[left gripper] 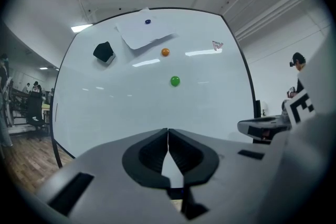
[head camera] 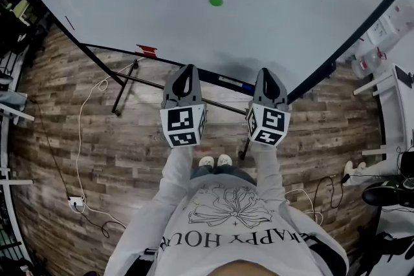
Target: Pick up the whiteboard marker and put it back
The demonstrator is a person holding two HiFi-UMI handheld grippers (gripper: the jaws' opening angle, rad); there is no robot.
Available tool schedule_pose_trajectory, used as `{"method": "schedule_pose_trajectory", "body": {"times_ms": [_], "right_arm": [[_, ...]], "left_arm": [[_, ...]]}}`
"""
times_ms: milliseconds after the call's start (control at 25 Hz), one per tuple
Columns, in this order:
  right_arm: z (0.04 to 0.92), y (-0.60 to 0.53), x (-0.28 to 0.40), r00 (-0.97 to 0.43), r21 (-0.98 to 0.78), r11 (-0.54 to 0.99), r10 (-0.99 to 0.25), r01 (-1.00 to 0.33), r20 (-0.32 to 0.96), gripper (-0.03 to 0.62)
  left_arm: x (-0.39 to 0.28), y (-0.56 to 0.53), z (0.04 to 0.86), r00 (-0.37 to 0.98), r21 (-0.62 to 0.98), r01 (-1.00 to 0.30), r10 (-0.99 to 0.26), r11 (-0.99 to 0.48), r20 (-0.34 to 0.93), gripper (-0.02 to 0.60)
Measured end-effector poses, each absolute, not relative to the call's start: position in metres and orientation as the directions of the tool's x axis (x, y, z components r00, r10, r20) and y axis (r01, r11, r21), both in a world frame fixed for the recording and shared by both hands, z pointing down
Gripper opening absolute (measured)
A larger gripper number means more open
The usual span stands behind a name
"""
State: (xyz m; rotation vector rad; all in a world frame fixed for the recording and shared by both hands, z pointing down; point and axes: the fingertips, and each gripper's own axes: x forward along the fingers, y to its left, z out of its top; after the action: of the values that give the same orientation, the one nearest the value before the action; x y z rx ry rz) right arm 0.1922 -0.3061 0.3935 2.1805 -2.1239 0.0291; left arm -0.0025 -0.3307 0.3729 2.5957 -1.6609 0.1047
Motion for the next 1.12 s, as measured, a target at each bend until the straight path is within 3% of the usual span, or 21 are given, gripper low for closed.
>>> {"method": "schedule_pose_trajectory", "body": {"times_ms": [1120], "right_arm": [[0.391,-0.3028,0.1943,0.031,0.063,-0.026,-0.996,-0.998,0.083,0.003]], "left_arm": [[0.0068,-0.3319,0.3749,0.443,0.016,-0.896,-0.891,-0.444,0.096,0.006]]}}
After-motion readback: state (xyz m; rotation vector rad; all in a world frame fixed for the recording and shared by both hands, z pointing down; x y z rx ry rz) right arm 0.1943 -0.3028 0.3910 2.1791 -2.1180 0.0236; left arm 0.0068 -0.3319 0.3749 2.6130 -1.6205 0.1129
